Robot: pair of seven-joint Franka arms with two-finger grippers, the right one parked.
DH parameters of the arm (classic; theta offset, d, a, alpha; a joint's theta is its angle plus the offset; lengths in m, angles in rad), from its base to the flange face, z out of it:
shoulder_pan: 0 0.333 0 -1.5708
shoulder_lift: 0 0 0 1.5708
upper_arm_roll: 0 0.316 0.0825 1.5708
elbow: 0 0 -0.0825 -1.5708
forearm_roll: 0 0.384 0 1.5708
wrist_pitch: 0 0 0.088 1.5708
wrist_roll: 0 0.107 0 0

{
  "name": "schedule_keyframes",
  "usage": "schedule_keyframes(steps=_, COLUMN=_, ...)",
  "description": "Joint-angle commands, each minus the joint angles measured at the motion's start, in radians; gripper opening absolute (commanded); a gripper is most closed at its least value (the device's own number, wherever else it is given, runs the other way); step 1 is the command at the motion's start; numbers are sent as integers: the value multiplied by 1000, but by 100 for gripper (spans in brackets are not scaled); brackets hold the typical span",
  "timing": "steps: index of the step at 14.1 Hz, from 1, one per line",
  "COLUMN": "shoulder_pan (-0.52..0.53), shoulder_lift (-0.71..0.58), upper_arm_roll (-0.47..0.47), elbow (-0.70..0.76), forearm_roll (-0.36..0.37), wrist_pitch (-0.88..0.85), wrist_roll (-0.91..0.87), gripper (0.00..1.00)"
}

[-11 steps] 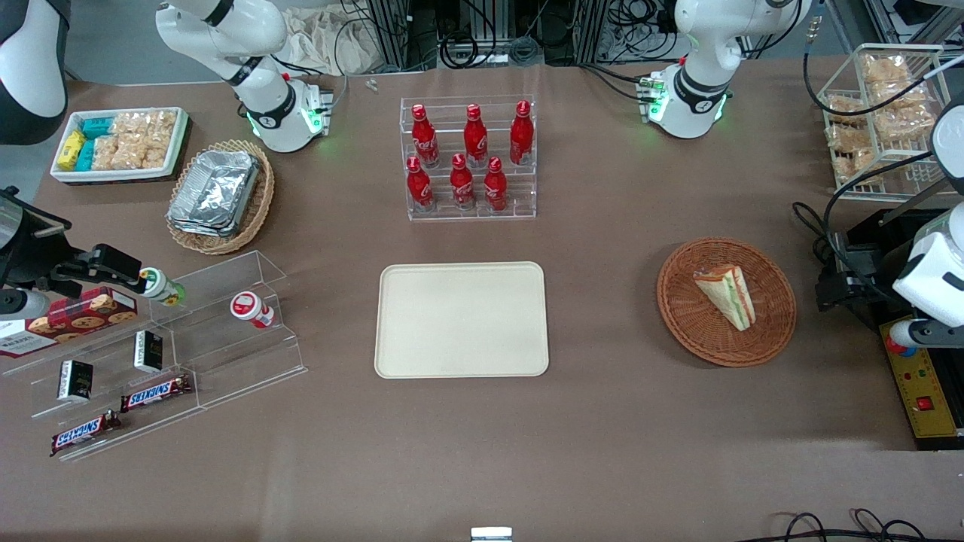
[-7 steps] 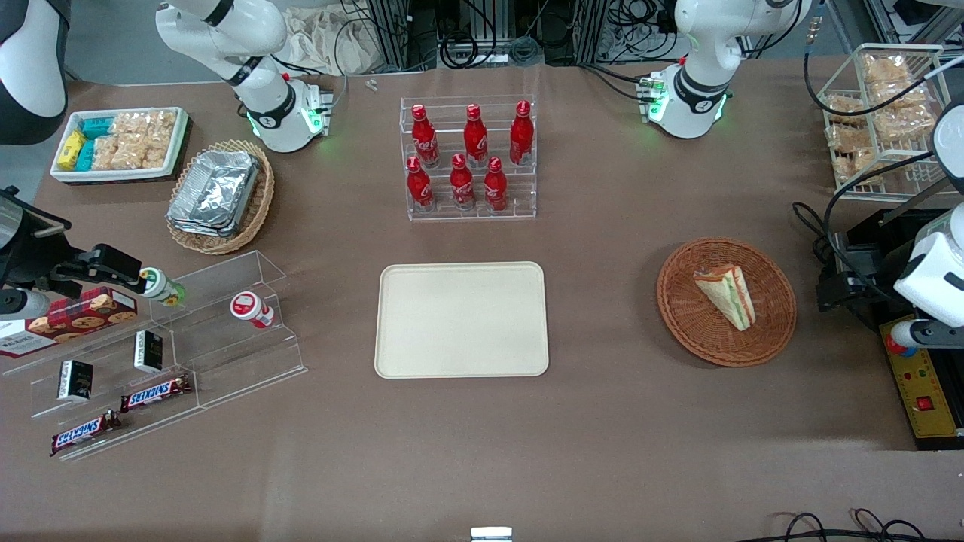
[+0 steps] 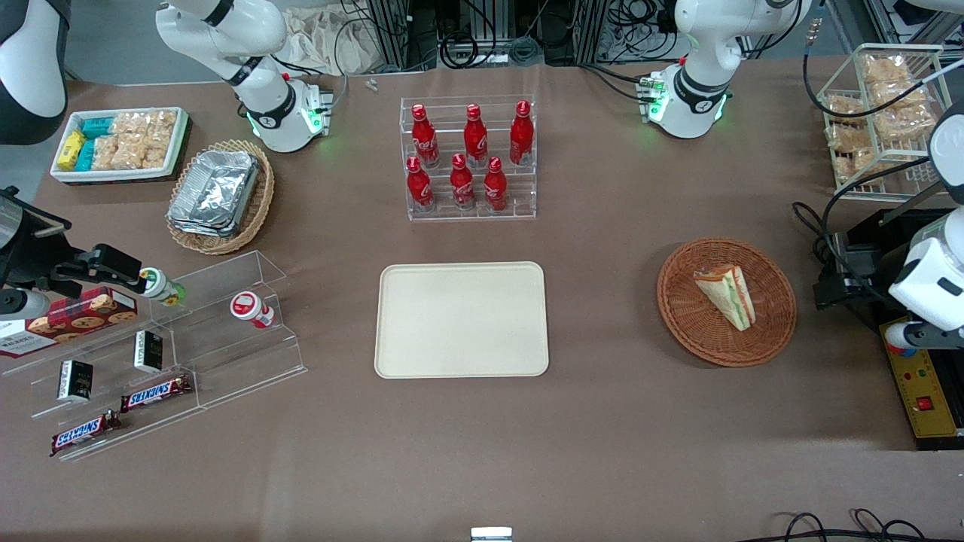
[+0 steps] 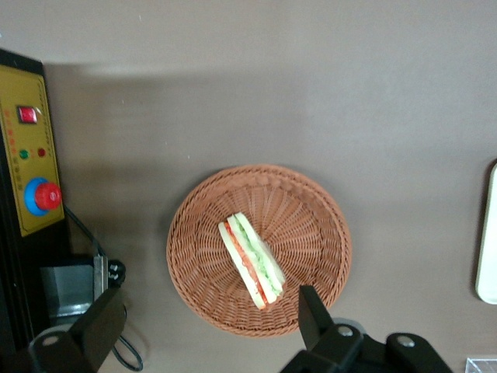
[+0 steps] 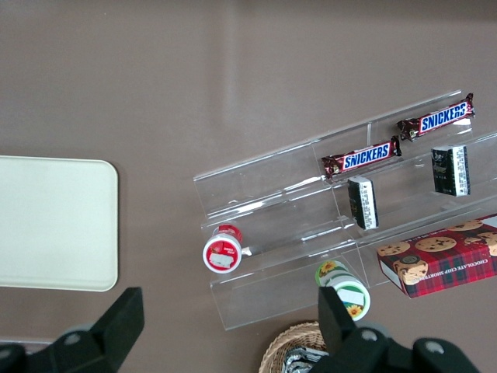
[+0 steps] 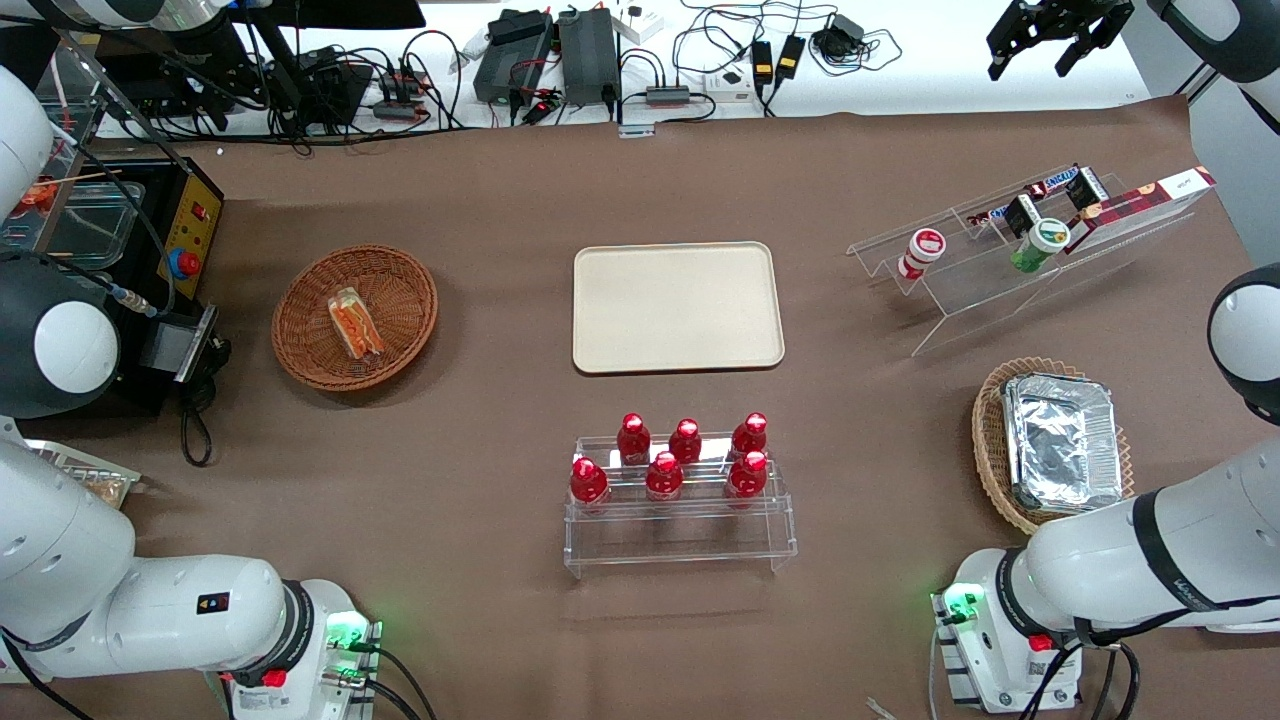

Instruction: Place sandwich from basket to tray

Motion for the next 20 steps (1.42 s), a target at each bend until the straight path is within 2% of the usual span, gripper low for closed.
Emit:
schedule_keyframes(steps=1, shoulder_pan=12, shoulder_lift=-86, upper_arm_roll=3, elbow=-165, forearm_roll=-6, wrist_pitch=78, wrist_roll=-23, gripper=100)
schedule_keyframes(steps=3, shoulder_pan=12, shoulder_lift=-139, upper_arm_roll=3, elbow=-302, forearm_roll=-8, wrist_pitch=182, wrist_roll=-136, gripper=100)
schedule_keyframes(steps=5, shoulder_pan=4, shoulder_lift=-142, upper_arm_roll=1, elbow=-370, forearm_roll=1, wrist_pitch=209, wrist_roll=-271, gripper=100)
schedule_keyframes(steps=8, shoulder_pan=-33, shoulder_lift=-104, upper_arm_roll=-7, elbow=-414, forearm_roll=90, wrist_pitch=209, wrist_roll=-486, gripper=100)
schedule_keyframes(steps=12, shoulder_pan=-24, shoulder_lift=-111, upper_arm_roll=-2, elbow=-546, forearm_roll=89, wrist_pitch=262, wrist_roll=-513, gripper=99)
schedule_keyframes(steps=16, shoulder_pan=4, shoulder_lift=-120, upper_arm_roll=1, elbow=-736, forearm_roll=40, wrist_pitch=503, wrist_roll=-543, gripper=99)
schedule_keyframes(steps=20, shoulder_pan=2, shoulder_lift=-88, upper_arm_roll=0, elbow=-746, forearm_roll=11, wrist_pitch=569, wrist_roll=-603, gripper=99)
